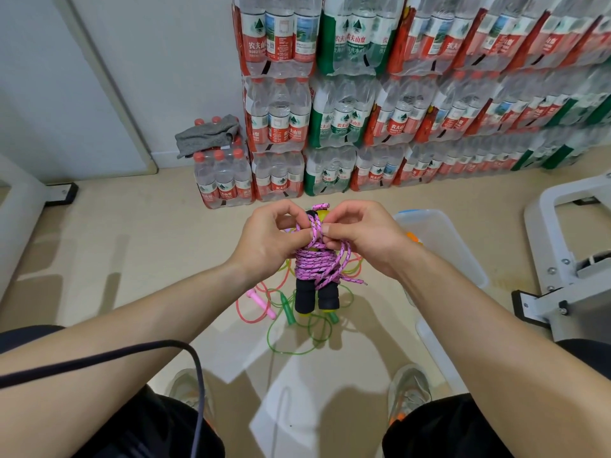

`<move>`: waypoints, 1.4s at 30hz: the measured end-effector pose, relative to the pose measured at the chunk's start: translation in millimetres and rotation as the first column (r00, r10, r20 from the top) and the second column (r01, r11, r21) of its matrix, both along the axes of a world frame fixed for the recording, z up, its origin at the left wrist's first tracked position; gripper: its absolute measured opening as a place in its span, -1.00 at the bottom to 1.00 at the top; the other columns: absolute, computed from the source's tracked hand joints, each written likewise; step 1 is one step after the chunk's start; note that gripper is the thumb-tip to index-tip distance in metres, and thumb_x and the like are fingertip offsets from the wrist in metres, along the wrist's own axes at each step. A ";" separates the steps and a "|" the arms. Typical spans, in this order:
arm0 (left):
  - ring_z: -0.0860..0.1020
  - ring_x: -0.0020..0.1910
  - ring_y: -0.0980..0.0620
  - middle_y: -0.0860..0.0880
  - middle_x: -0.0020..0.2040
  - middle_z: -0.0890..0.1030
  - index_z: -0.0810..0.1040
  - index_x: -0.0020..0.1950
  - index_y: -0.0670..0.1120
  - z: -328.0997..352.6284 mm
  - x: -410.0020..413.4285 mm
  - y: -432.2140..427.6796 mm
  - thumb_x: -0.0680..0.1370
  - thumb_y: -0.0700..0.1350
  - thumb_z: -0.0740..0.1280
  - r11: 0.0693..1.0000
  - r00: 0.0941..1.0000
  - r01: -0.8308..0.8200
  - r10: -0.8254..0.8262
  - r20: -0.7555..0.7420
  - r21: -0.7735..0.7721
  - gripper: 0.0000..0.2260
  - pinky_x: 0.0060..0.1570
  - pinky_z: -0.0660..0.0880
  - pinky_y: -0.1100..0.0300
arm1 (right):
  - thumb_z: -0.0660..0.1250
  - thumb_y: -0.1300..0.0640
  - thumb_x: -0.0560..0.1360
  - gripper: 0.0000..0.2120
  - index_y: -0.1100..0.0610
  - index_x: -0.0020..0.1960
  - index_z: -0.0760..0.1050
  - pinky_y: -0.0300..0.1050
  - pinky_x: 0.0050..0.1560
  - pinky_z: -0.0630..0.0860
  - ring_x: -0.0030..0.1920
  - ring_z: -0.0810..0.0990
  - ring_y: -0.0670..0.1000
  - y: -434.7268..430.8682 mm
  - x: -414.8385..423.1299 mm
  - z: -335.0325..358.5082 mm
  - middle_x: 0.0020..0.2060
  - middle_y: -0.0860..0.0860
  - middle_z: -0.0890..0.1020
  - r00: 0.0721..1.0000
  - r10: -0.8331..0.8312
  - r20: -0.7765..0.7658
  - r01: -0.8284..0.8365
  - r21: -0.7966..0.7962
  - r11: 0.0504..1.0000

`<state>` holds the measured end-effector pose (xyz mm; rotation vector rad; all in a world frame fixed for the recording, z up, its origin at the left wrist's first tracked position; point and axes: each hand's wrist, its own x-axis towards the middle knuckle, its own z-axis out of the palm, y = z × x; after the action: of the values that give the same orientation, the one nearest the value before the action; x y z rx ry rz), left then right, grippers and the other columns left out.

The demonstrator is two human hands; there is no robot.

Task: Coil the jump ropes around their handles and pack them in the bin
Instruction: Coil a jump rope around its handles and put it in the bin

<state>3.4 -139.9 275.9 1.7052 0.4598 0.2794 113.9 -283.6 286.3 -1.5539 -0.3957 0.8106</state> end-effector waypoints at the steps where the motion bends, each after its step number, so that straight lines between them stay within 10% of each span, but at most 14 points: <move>1: 0.63 -0.10 -0.36 -0.23 -0.08 0.68 0.55 -0.15 -0.14 -1.0 -0.5 0.8 0.49 -0.32 0.48 1.000 1.000 0.002 -0.002 -0.001 0.016 -0.85 -0.18 0.58 -0.36 | 0.41 0.48 0.47 -0.88 0.31 -0.16 0.57 -0.23 -0.27 0.61 -0.34 0.63 0.03 0.6 -0.8 -1.0 -0.32 0.18 0.63 1.000 0.004 0.015 -0.004 -0.010 1.000; 8: 0.61 -0.21 0.11 -0.01 -0.11 0.68 0.59 -0.16 -0.03 -14.1 -0.3 3.2 0.49 -0.29 0.47 0.998 1.000 0.000 0.000 0.008 0.059 -0.83 -0.14 0.55 0.05 | 0.33 0.51 0.50 -0.85 0.34 -0.13 0.61 -0.20 -0.16 0.64 -0.26 0.64 0.06 5.4 -4.1 -5.6 -0.30 0.16 0.62 1.000 -0.009 -0.013 0.008 -0.074 0.997; 32: 0.61 -0.05 -0.03 -0.05 -0.13 0.66 0.52 -0.02 -0.04 -17.3 7.1 -4.4 0.60 -0.10 0.38 0.901 0.996 0.049 -0.015 -0.082 0.431 -0.94 0.17 0.50 -0.04 | 0.56 0.33 0.38 -0.74 0.21 -0.04 0.52 -0.23 -0.39 0.50 -0.44 0.58 -0.03 9.9 -20.9 -11.4 -0.30 0.09 0.66 0.963 -0.268 0.010 0.268 -0.103 0.958; 38: 0.53 -0.11 -0.02 -0.05 -0.10 0.61 0.44 0.03 -0.06 -19.2 6.8 -7.3 0.66 -0.15 0.24 0.898 0.992 0.053 0.004 -0.128 0.438 -0.98 -0.14 0.41 0.10 | 0.49 0.24 0.46 -0.91 0.14 -0.06 0.60 -0.12 -0.25 0.54 -0.32 0.62 0.00 10.6 -13.4 -18.9 -0.32 0.02 0.67 0.969 -0.232 0.090 0.241 -0.107 0.965; 42: 0.53 -0.17 -0.03 -0.05 -0.17 0.60 0.40 0.05 -0.08 -20.8 8.7 -9.3 0.67 -0.18 0.20 0.923 0.991 0.026 0.027 -0.133 0.383 -0.99 -0.20 0.36 0.12 | 0.62 -0.13 0.27 -0.48 0.00 0.04 0.43 -0.08 0.04 0.51 -0.04 0.55 -0.06 9.3 -10.9 -34.3 -0.04 -0.04 0.52 0.901 -0.284 0.328 0.360 -0.200 0.911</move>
<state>12.1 -149.2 255.1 2.1182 0.5314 0.2667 103.0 -274.4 252.0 -1.9304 -0.2378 0.3785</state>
